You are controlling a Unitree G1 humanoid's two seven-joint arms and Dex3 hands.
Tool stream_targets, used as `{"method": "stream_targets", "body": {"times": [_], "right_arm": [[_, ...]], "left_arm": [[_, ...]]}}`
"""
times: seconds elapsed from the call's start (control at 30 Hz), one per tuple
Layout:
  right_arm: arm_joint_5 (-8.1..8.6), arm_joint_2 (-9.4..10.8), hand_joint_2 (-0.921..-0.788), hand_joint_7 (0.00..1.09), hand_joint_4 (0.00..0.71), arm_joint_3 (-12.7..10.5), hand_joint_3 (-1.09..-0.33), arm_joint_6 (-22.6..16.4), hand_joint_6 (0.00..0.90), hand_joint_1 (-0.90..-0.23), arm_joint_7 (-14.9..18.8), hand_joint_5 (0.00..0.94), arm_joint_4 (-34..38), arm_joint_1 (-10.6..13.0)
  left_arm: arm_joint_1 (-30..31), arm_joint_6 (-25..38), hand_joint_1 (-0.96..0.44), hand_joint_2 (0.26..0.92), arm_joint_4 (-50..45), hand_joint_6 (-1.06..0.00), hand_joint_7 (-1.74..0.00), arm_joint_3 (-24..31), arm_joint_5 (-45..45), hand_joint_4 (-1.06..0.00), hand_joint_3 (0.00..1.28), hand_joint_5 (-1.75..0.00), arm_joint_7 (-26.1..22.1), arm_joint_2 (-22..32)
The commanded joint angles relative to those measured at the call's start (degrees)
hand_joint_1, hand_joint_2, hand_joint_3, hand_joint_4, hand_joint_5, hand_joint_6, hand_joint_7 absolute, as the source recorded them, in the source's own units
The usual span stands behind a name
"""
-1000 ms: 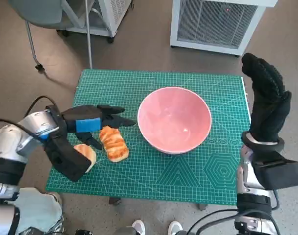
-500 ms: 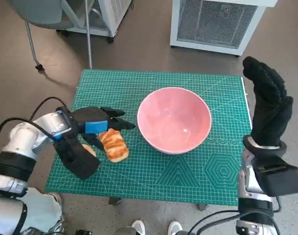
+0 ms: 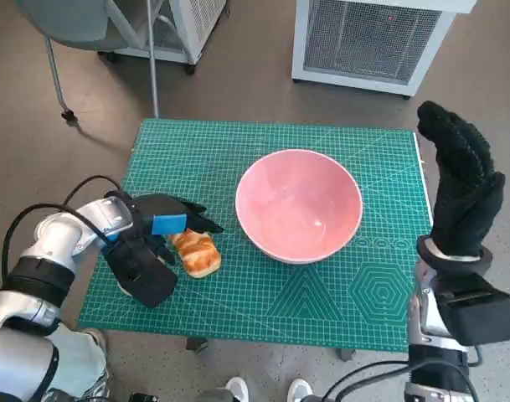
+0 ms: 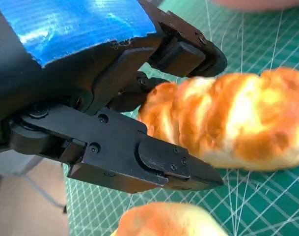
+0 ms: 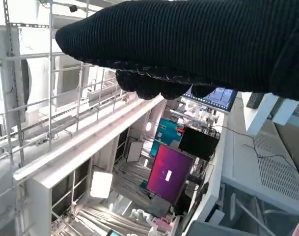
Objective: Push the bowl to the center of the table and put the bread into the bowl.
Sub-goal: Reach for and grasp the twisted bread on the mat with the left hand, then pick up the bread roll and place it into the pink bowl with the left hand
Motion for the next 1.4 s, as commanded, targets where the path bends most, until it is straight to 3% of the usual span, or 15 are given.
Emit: {"method": "stream_targets", "body": {"times": [0.03,0.27,0.5,0.53,0.57,0.6,0.63,0.67,0.7,0.77,0.9,1.0,1.4], "right_arm": [[-0.84,0.52,-0.921,0.65,0.332,0.14,-0.782,0.55,-0.001,-0.519,-0.6,0.016,0.45,1.5],[-0.61,0.79,-0.921,0.66,0.332,0.2,-0.78,0.3,-0.001,-0.52,-0.7,0.016,0.97,1.34],[-0.34,0.98,-0.921,0.66,0.332,0.13,-0.778,0.49,-0.001,-0.524,-0.71,0.015,0.76,1.36],[-0.33,1.0,-0.921,0.66,0.332,0.1,-0.778,0.49,-0.001,-0.524,-0.7,0.015,0.76,1.35],[-0.32,1.04,-0.921,0.66,0.332,0.08,-0.777,0.5,-0.001,-0.525,-0.69,0.015,0.68,1.41],[-0.32,1.07,-0.921,0.66,0.332,0.06,-0.777,0.5,-0.001,-0.525,-0.68,0.015,0.62,1.45],[-0.32,1.12,-0.921,0.66,0.333,0.04,-0.777,0.5,-0.001,-0.526,-0.67,0.015,0.55,1.5],[-0.31,1.13,-0.921,0.66,0.333,0.0,-0.776,0.48,-0.001,-0.526,-0.65,0.015,0.63,1.46],[-0.3,1.16,-0.921,0.66,0.333,-0.03,-0.776,0.48,-0.001,-0.526,-0.64,0.014,0.64,1.47],[-0.22,1.2,-0.921,0.66,0.333,-0.08,-0.776,0.44,-0.001,-0.527,-0.58,0.014,0.78,1.43],[0.05,1.25,-0.921,0.66,0.333,-0.13,-0.776,0.38,-0.001,-0.527,-0.42,0.014,1.03,1.41],[0.38,1.28,-0.921,0.65,0.333,-0.16,-0.775,0.2,-0.001,-0.528,-0.21,0.014,1.41,1.38],[0.95,1.65,-0.921,0.65,0.326,0.02,-0.774,-0.24,-0.001,-0.517,0.07,0.009,2.37,1.16]], "left_arm": [[-0.98,1.88,-0.14,0.782,1.75,-0.49,-0.03,-1.52,0.12,-0.35,0.01,-0.01,-2.23,-1.06],[-1.3,4.07,-0.13,0.791,6.21,-0.53,-0.04,-4.23,1.48,-0.42,0.01,-0.04,-0.41,-3.24],[-2.41,3.35,-0.08,0.854,12.38,-0.73,-0.16,-7.56,2.52,-0.68,0.01,-0.08,6.13,-4.85],[-2.58,2.92,-0.14,0.868,12.81,-0.71,-0.38,-7.86,2.43,-0.72,0.03,-0.09,6.93,-4.86],[-2.71,2.23,-0.22,0.887,13.25,-0.66,-0.72,-8.01,2.15,-0.78,0.08,-0.11,7.95,-4.84],[-2.86,1.75,-0.17,0.894,13.67,-0.67,-0.81,-8.22,1.94,-0.74,0.08,-0.33,8.75,-4.84],[-2.94,1.09,-0.11,0.904,14.13,-0.66,-0.95,-8.34,1.67,-0.67,0.09,-0.66,9.9,-4.77],[-3.08,0.66,-0.07,0.91,14.57,-0.69,-0.97,-8.51,1.51,-0.62,0.09,-0.92,10.76,-4.78],[-3.17,0.15,-0.05,0.913,15.11,-0.71,-0.97,-8.68,1.44,-0.59,0.09,-1.08,11.93,-4.75],[-3.48,-0.47,-0.02,0.917,16.23,-0.74,-0.97,-9.11,1.4,-0.57,0.08,-1.23,13.64,-4.85],[-4.29,-1.78,-0.01,0.92,17.91,-0.75,-0.99,-9.8,1.26,-0.55,0.08,-1.32,16.38,-4.67],[-4.92,-3.0,0.0,0.92,18.2,-0.72,-1.07,-9.61,0.46,-0.55,0.09,-1.29,17.42,-4.01],[-6.5,-5.87,0.0,0.92,19.3,-0.73,-0.95,-8.6,-1.12,-0.57,0.09,-1.4,20.04,-2.69]]}}
